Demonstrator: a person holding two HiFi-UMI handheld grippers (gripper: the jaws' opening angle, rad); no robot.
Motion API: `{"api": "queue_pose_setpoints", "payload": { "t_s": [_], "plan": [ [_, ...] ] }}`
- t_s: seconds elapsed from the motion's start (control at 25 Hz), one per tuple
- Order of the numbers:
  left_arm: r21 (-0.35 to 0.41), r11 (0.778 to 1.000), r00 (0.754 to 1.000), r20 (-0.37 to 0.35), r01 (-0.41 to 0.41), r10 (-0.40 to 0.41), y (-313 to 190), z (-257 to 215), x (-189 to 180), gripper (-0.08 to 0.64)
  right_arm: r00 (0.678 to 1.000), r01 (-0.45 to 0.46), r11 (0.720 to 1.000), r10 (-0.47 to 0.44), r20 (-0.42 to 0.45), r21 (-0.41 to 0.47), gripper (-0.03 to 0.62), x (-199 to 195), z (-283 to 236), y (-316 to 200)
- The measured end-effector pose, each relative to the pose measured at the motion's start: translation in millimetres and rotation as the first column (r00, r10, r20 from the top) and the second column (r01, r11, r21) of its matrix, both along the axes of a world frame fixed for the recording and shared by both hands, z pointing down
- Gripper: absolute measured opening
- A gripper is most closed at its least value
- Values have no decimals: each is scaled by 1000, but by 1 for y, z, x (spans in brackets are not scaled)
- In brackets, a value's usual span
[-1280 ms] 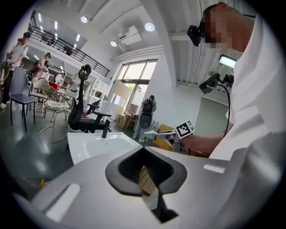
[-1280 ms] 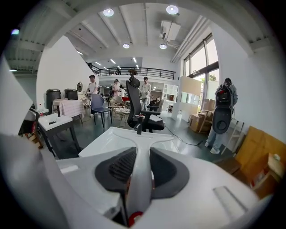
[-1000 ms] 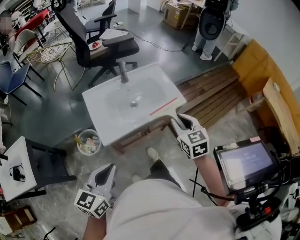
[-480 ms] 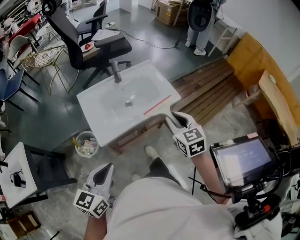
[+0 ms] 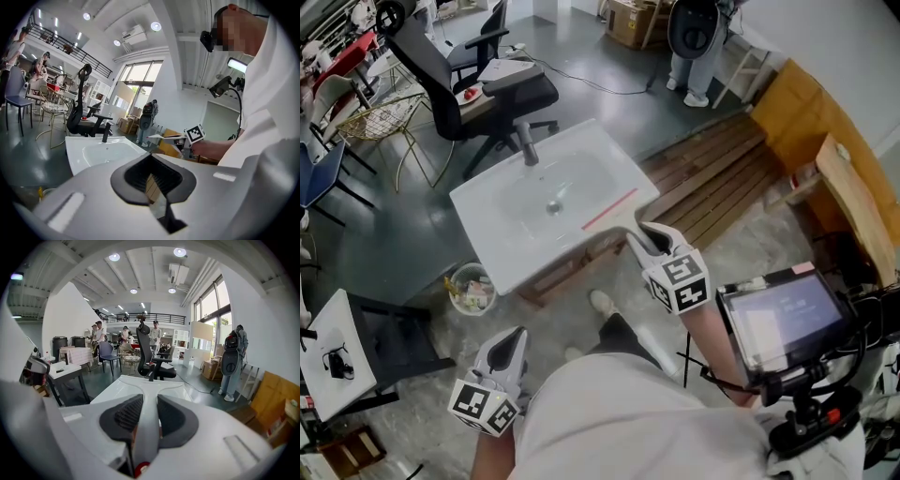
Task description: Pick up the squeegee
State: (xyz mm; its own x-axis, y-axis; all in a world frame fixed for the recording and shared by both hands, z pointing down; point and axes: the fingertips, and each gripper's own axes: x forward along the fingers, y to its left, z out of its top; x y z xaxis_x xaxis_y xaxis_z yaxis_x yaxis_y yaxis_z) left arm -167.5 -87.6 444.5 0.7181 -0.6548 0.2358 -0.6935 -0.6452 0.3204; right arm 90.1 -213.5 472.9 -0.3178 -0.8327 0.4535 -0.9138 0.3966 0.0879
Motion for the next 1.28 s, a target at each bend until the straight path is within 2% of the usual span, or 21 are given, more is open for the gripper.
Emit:
{"api": "queue_pose_setpoints", "payload": {
  "t_s": [1.12, 1.28],
  "plan": [
    [-9, 1000, 1000, -11, -25, 25, -1, -1, 3, 8, 1000, -18, 1000, 18, -4, -3, 101, 2, -2, 3],
    [-17, 999, 999, -3, -34, 34, -20, 4, 20, 8, 1000, -22, 1000, 22, 4, -4, 101, 18, 3, -15]
  ]
}}
